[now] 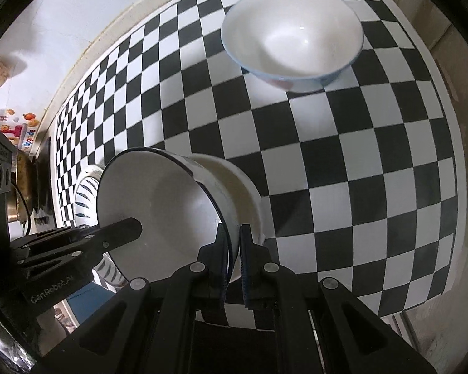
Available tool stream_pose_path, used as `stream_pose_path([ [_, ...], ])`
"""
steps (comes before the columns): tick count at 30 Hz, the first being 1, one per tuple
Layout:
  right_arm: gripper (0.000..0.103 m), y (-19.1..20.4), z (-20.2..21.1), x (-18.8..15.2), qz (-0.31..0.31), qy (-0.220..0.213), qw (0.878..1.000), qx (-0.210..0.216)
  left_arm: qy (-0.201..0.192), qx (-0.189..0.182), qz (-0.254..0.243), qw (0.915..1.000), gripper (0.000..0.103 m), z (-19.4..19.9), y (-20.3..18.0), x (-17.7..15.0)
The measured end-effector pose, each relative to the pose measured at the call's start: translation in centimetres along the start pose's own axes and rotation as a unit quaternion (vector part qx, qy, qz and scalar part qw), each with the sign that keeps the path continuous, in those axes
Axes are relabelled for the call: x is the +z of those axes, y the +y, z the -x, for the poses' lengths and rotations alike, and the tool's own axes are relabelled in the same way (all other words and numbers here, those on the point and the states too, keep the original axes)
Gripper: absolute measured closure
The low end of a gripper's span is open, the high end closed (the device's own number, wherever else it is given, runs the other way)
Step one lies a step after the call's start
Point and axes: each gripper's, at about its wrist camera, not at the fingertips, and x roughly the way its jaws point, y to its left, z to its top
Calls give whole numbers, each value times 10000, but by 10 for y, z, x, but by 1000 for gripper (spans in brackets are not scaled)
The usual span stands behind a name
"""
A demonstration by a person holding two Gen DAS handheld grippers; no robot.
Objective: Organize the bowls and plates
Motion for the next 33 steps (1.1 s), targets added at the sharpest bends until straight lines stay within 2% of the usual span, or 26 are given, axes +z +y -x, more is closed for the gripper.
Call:
stream_pose_path([
  [7,93,4,-9,-2,83,43,9995,-308,17,290,-65,9996,96,-17,-10,-5],
  [13,90,15,-5,1,187,12,9981,-587,5,367,6,9993,92,-23,-10,-10],
  [16,85,12,-1,3,131,29,9987,-500,-146,448,2,9989,92,-14,-13,-13],
  [21,85,-1,22,4,-27,-119,9998,-153,-495,376,-84,9980,92,17,-21,-12],
  [23,84,-9,39,8,-91,-317,9995,1,-648,253,-148,9975,88,33,-25,-4],
  [24,83,-15,47,11,-160,-416,9990,73,-687,207,-175,9973,83,38,-28,2],
  [25,75,-19,52,14,-208,-467,9986,105,-707,176,-179,9972,77,42,-30,9],
  [26,53,-26,58,19,-280,-551,9980,130,-714,123,-177,9972,76,45,-31,19],
  [28,35,-43,68,29,-494,-824,9952,175,-689,68,-200,9974,76,47,-35,38],
  [33,35,-78,78,62,-864,-928,9918,144,-573,324,-309,9974,76,38,-48,95],
])
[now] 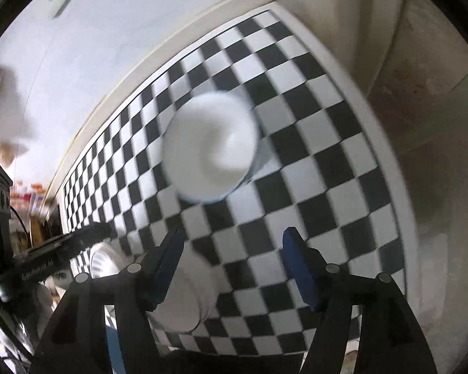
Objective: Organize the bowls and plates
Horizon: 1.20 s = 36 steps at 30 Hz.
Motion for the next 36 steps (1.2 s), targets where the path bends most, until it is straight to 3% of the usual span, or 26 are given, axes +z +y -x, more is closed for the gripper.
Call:
stream_pose_path([
  [7,35,-1,-11,52,292,-140,9967,-741,189,463,-532,9973,76,-29,-31,56],
  [13,36,1,-39,75,385,142,9952,-892,706,370,-650,9947,77,-67,-47,83],
  [17,47,-7,-60,85,155,430,9963,-727,943,239,-670,9930,77,-85,-50,89],
  [19,49,-12,-66,90,40,516,9967,-624,1034,147,-594,9928,86,-93,-47,91],
  [22,60,-17,-75,94,-24,616,9964,-583,1092,71,-485,9928,95,-103,-39,93],
  [26,80,-19,-81,95,-24,691,9964,-488,1162,-203,-286,9926,95,-109,-26,93],
  [29,93,-14,-85,96,100,733,9964,-419,1145,-187,-275,9929,95,-110,-22,90],
  [33,94,1,-91,94,325,687,9952,-617,1125,-165,-215,9933,95,-110,-19,87],
  [36,95,4,-94,91,300,792,9950,-536,1093,-118,-259,9936,95,-110,-25,92],
])
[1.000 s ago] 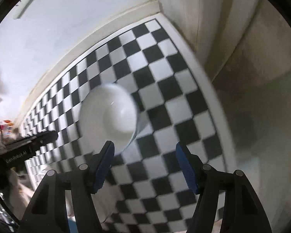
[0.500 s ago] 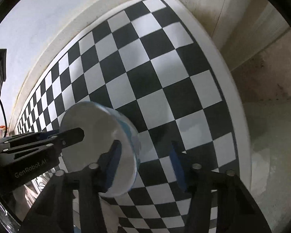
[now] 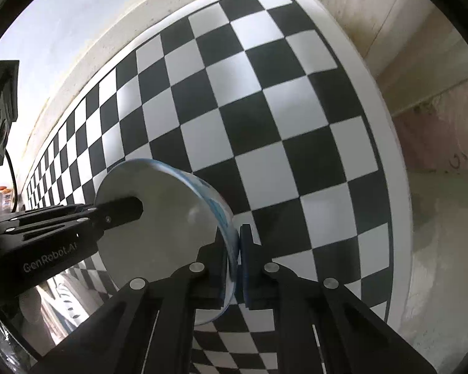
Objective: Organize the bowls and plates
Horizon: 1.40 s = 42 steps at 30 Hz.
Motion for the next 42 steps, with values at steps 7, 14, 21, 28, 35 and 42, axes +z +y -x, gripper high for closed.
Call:
stream_pose_path([
  [7,95,3,9,-1,-24,-59,9999,87,-168,46,-97,9998,95,20,-5,-11],
  [14,96,8,30,-6,32,-96,9998,174,-294,177,-159,9993,95,34,-21,-18],
  [21,96,25,53,-27,153,-203,9995,184,-458,249,-205,9984,95,59,-20,-39],
  [28,96,38,81,-67,298,-308,9989,176,-556,236,-239,9979,95,80,-13,-66],
  [35,96,49,92,-108,306,-371,9984,302,-687,228,-321,9969,95,88,-7,-103],
  [42,96,58,85,-142,321,-301,9982,397,-701,229,-296,9968,95,87,5,-133],
])
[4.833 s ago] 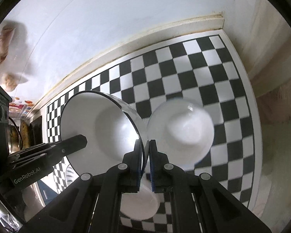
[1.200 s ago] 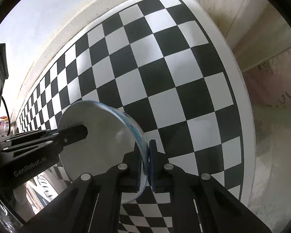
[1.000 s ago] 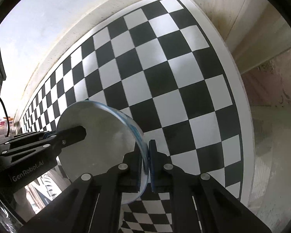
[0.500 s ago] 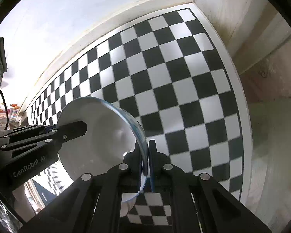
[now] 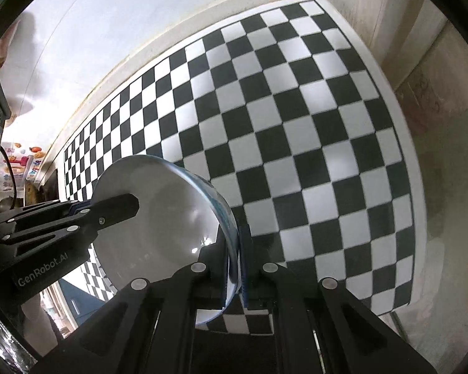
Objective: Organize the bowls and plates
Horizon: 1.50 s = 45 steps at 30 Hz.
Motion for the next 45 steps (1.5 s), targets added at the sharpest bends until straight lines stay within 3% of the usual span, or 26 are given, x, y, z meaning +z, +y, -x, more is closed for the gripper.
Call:
stream_pose_path([
  [8,96,5,-20,-23,43,196,9998,5,108,42,49,9999,95,-9,11,-25],
  [24,96,15,-65,-35,213,602,9976,-286,462,176,187,9986,95,-50,25,-47],
  [36,96,32,-72,-32,459,494,9954,-683,303,387,140,9987,94,-52,23,-52],
  [45,95,25,-68,-33,296,504,9965,-602,320,259,343,9986,93,-49,30,-54],
])
